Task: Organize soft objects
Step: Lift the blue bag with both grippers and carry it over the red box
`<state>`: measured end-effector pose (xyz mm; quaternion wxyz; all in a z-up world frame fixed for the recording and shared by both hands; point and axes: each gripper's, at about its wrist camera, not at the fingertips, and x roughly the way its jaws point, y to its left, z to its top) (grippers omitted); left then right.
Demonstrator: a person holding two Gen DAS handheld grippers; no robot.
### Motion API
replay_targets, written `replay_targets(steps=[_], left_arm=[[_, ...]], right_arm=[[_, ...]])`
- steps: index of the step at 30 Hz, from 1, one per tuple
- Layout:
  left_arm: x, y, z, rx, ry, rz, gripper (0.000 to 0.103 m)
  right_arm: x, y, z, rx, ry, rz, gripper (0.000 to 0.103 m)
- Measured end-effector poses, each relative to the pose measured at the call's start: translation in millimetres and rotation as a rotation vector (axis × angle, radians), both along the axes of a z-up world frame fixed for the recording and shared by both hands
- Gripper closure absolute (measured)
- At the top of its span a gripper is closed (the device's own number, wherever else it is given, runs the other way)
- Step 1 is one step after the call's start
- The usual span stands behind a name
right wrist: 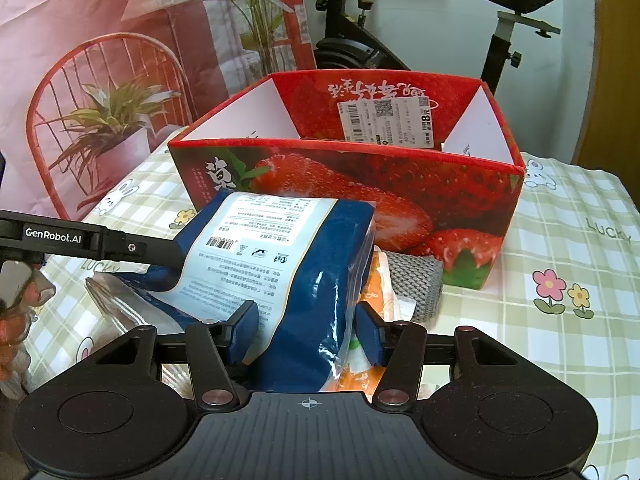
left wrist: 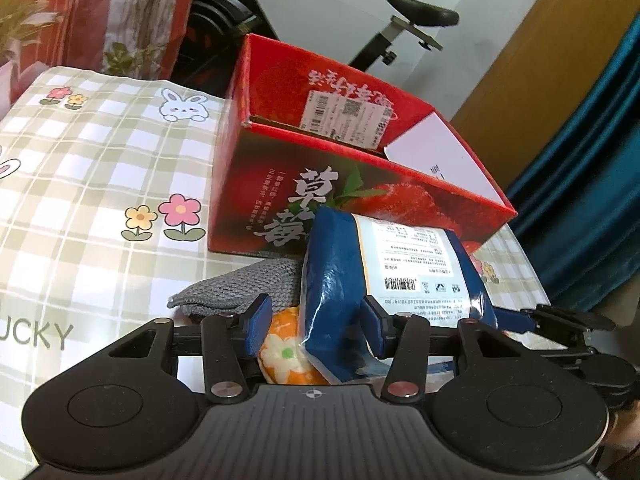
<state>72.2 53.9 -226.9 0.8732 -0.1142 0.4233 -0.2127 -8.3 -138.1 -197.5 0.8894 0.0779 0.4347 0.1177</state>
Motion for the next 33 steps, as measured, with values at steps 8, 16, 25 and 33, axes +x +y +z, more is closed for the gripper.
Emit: replay_targets(steps=[8,16,25,33], left_arm=[[4.7,-5.3,-2.4,0.018,0.006,-0.105,0.055],[15.5,-7.9,-5.8,-0.043,0.032,-0.133,0.055],[12.7,-5.2,5.1,-0.132,0.024,-0.164,0.056],[4.7,-6.9,22.0,-0.166,-0.023,-0.189,0.058]], right_arm=[[1.9,-1.5,0.7,-0.005,-0.001,0.020,0.054],[2.9,8.9,8.9,-0.083,-0.032,0.096,0.064],[10.0,1.7,32.4,-0.110,-0.091,0.177,0.081],[7.4,-0.9,55.0,-0.147,-0.160,0.238,0.088]])
